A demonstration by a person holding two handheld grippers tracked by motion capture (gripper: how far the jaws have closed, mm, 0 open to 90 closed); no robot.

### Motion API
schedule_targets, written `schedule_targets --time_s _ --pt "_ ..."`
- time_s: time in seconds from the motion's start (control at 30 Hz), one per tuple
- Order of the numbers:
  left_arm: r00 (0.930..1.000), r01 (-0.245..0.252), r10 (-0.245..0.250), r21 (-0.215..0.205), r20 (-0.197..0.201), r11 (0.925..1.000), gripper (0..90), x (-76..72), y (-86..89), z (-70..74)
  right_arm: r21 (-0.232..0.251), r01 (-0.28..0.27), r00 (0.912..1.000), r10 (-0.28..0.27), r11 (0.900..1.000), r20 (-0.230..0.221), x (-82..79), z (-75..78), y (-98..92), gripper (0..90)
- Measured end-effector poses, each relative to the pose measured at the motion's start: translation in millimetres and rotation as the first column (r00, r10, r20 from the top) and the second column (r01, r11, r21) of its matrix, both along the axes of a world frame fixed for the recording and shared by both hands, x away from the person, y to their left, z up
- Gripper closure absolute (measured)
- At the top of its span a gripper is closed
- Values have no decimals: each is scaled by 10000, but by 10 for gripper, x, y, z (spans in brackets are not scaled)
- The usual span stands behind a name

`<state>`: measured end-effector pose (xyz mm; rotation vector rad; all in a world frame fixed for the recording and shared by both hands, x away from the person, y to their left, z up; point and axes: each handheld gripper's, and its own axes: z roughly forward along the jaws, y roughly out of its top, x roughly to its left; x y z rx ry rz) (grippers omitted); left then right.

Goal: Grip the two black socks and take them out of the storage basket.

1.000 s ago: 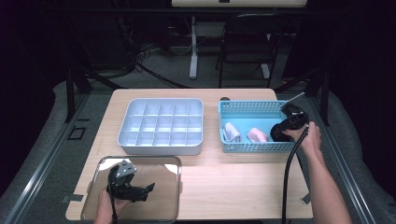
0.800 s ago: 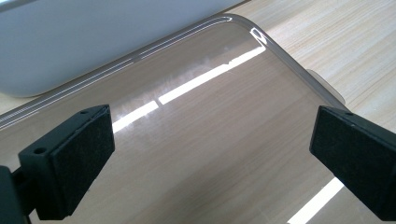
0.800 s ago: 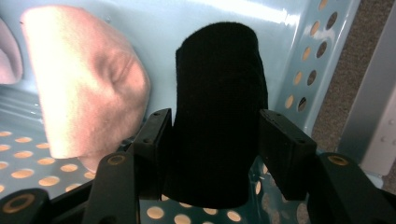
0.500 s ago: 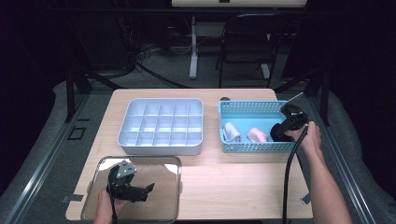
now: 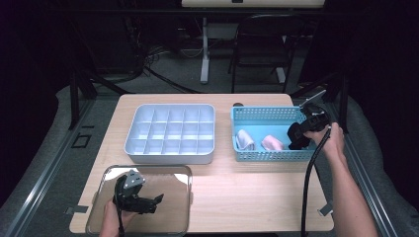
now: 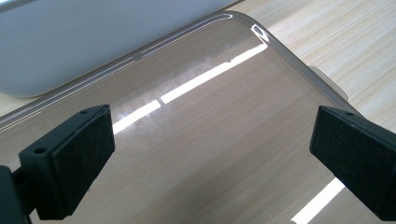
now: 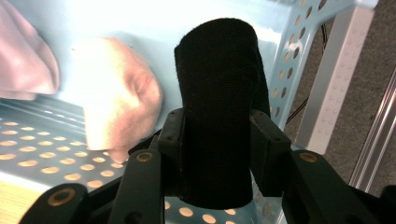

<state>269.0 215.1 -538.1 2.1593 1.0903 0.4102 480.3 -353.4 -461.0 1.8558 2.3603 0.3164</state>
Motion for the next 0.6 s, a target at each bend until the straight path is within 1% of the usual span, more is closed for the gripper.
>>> schedule_targets --time_s 0.03,0.2,0.23,0.3,0.33,0.37,0.43,0.6 --pt "10000 9 -9 1 3 10000 1 1 -1 -1 -32 23 9998 -22 10000 178 -6 27 11 613" --pt "10000 5 -5 28 -8 10000 1 0 -2 -3 -56 -83 9994 85 10000 338 -12 138 43 613" --pt "10000 2 -2 26 6 10000 1 -1 -1 -2 55 -15 9988 12 10000 498 -15 141 51 613" --pt "10000 6 -6 22 20 10000 1 -3 0 -2 -7 -157 9984 158 9999 542 -15 186 64 613" --pt "10000 15 -16 23 10 10000 1 -3 1 -3 -100 -128 9984 133 9999 555 -18 201 75 613" --pt "10000 18 -18 13 19 10000 1 -2 0 -6 43 -136 9977 133 9999 667 -22 208 83 613" --pt "10000 26 -26 20 8 10000 1 -2 0 -9 -41 -279 9979 281 9996 591 -24 256 91 613" --pt "10000 34 -34 11 -15 10000 1 -2 1 -9 16 -434 9960 432 9991 788 -48 344 141 613"
